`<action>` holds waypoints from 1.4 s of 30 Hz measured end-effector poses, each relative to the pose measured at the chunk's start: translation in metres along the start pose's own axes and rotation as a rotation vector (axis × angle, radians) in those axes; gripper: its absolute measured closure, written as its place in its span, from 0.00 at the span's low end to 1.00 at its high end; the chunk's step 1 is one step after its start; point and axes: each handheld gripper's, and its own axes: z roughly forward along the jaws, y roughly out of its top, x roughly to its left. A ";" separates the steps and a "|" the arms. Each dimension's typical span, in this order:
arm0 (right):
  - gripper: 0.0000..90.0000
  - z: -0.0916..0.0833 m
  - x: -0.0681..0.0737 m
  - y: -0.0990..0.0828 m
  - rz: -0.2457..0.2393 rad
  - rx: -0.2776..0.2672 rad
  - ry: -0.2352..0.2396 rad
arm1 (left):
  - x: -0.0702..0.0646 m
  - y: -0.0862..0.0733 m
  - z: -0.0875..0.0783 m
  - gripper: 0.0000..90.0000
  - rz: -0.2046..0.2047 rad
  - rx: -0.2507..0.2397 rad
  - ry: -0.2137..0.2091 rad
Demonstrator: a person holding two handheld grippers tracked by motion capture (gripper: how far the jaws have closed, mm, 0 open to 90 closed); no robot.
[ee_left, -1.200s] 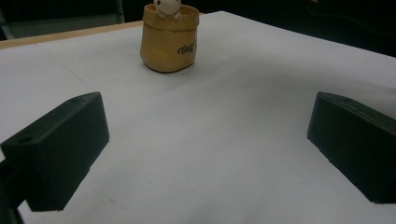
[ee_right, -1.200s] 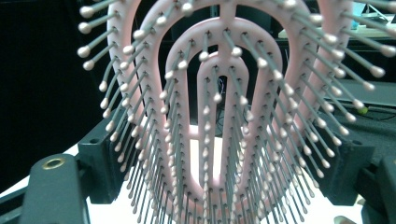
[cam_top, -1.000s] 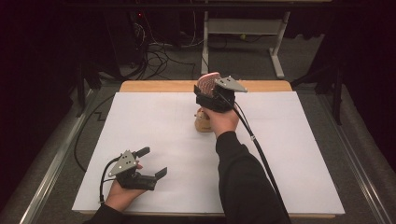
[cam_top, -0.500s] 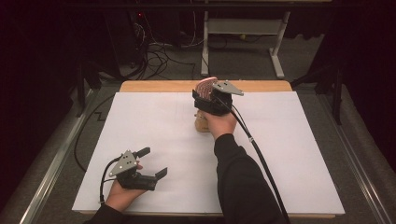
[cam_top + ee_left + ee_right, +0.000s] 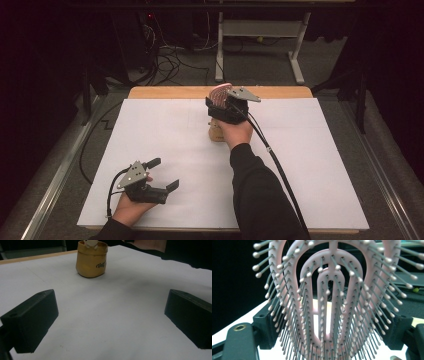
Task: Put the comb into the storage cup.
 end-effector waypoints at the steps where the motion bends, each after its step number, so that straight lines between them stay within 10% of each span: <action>1: 0.22 -0.001 -0.001 0.001 0.008 0.006 0.002 | 0.000 0.000 0.000 0.00 0.000 0.002 -0.001; 42: 0.12 -0.025 -0.057 -0.009 0.151 0.049 -0.049 | -0.002 0.000 0.000 0.00 0.007 -0.001 -0.010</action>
